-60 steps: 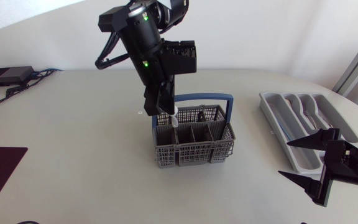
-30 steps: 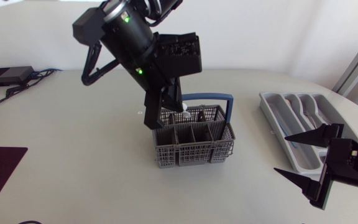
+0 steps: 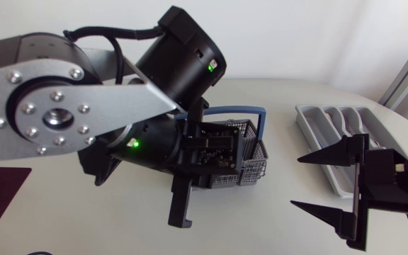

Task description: Sort the cutlery from the basket into the organizer compartments.

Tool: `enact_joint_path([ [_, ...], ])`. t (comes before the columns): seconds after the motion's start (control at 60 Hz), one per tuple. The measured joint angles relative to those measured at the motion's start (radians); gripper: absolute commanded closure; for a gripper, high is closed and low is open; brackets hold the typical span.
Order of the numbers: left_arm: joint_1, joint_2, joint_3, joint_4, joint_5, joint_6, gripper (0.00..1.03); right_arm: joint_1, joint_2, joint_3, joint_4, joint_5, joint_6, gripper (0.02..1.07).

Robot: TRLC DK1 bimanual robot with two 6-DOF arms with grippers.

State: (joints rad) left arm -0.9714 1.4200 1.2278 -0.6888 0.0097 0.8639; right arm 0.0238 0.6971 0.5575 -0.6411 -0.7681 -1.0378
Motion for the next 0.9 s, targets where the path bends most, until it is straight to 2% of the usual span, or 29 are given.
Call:
enact_joint_path([
  [0.217,-0.033,-0.023,0.000,0.037,0.000,-0.019,1.00,0.336,-0.024,-0.006,0.198,0.271,0.187,0.26],
  [0.317,-0.046,-0.026,-0.001,0.045,0.005,-0.031,1.00,0.460,-0.016,-0.022,0.280,0.375,0.249,0.37],
  [0.5,-0.058,-0.026,-0.010,0.073,0.014,-0.053,1.00,0.552,0.040,-0.041,0.378,0.432,0.313,0.57],
  [0.683,-0.060,-0.026,-0.017,0.080,0.035,-0.060,1.00,0.617,0.077,-0.055,0.452,0.481,0.351,0.63],
  [0.9,-0.060,-0.026,-0.019,0.080,0.045,-0.064,1.00,0.632,0.111,-0.066,0.504,0.498,0.363,0.91],
])
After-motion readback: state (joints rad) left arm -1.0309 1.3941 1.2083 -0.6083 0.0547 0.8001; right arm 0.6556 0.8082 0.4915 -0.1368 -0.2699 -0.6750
